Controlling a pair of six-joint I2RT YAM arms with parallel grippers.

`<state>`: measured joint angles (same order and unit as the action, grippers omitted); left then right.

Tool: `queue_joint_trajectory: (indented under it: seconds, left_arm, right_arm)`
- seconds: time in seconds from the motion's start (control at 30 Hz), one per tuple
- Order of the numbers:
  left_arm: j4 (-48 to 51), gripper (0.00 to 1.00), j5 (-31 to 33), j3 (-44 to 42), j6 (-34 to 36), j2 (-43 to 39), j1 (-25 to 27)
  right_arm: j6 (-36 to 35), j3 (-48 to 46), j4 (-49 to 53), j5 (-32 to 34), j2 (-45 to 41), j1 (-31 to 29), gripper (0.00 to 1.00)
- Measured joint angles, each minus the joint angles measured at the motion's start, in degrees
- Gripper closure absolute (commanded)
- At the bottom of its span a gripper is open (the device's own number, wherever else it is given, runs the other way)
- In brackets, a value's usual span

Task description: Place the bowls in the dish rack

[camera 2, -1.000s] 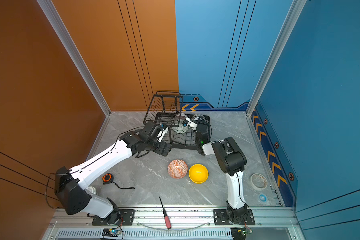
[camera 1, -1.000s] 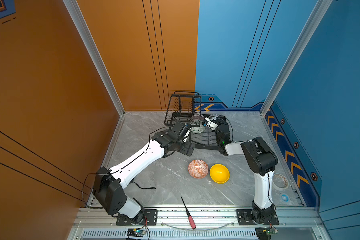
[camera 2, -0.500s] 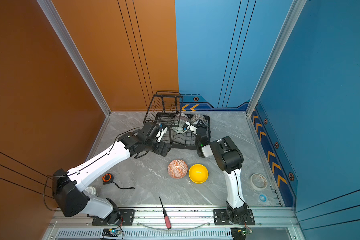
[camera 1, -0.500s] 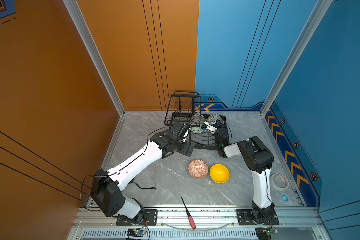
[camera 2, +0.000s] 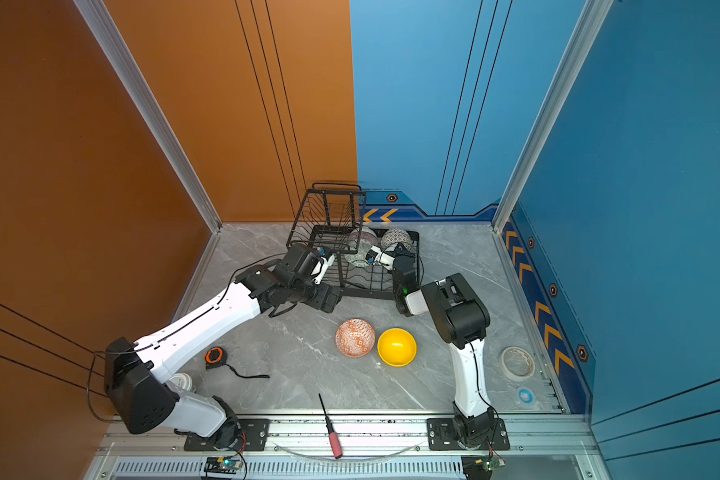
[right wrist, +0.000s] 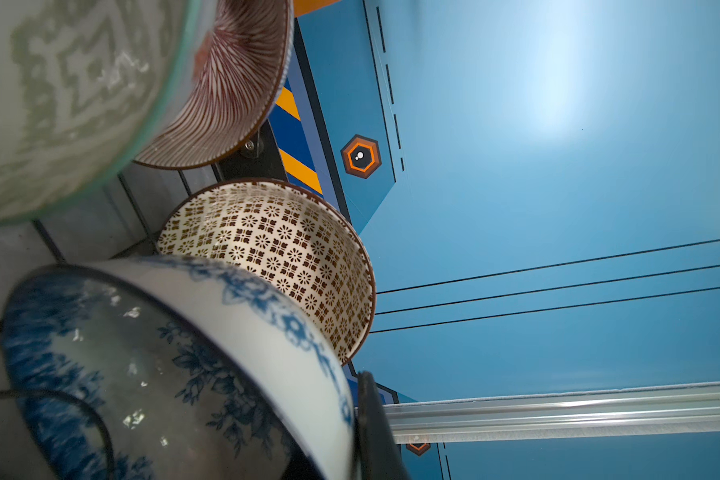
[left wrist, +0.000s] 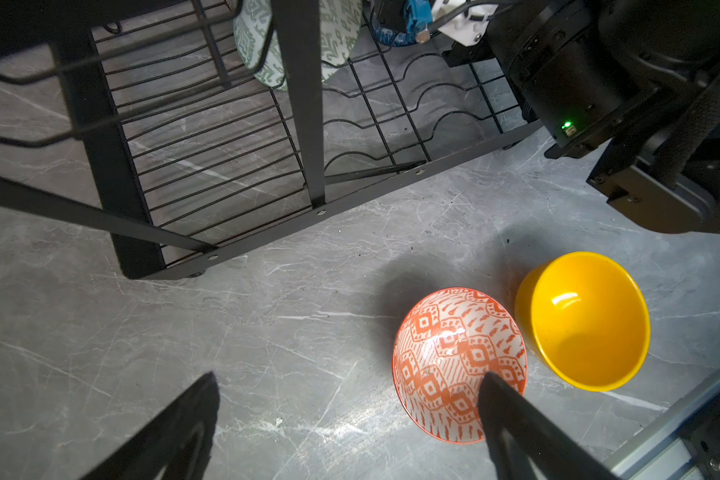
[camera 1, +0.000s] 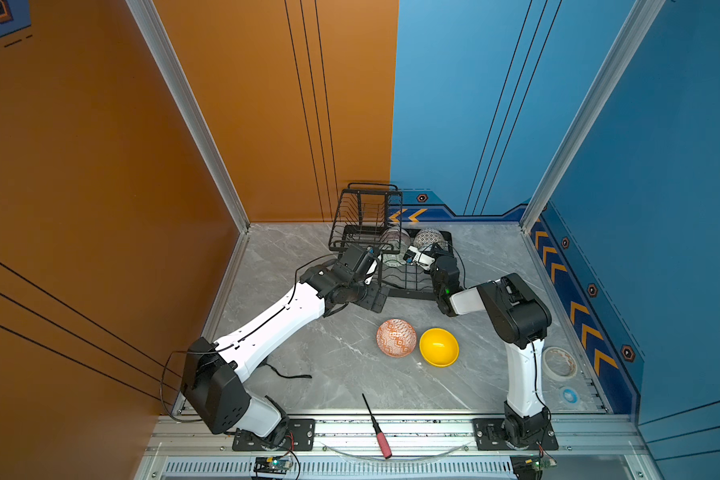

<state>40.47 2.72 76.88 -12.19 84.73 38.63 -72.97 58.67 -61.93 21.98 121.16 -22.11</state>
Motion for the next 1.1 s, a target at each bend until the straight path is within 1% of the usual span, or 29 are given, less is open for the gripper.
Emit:
queue_joint_trajectory:
  seconds: [0.23,0.4,0.53,0.67,0.77,0.93,1.0,1.03,1.1]
  left_arm:
    - [0.0,0.02,-0.2,0.0,0.0,0.0,0.0]
    - [0.0,0.02,-0.4,0.0,0.0,0.0,0.0]
    - [0.0,0.02,-0.5,0.0,0.0,0.0,0.0]
    - [0.0,0.02,-0.5,0.0,0.0,0.0,0.0]
    - [0.0,0.02,-0.5,0.0,0.0,0.0,0.0]
    - [0.0,0.02,-0.5,0.0,0.0,0.0,0.0]
    - [-0.1,0.02,-0.5,0.0,0.0,0.0,0.0]
    - [-0.2,0.02,-0.5,0.0,0.0,0.0,0.0]
    - [-0.3,0.02,-0.6,0.0,0.0,0.0,0.0]
  right_arm:
    - [1.0,0.5,1.6,-0.1,-0.3,0.1,1.00]
    - [1.9,0.5,3.0,-0.5,-0.9,0.4,0.93]
    - [2.8,0.5,4.1,-0.5,-1.1,0.4,0.84]
    - [3.4,0.7,5.4,-0.7,-1.1,0.4,0.77]
    - [3.8,0.7,7.5,-0.8,-1.9,0.4,0.63]
    - [4.9,0.7,11.8,-1.3,-3.2,0.4,0.36]
    - [5.1,0.7,13.3,-1.5,-3.9,0.4,0.15]
    - [5.3,0.7,13.9,-1.7,-4.2,0.4,0.09]
    - [5.7,0.7,14.9,-2.1,-4.9,0.4,0.06]
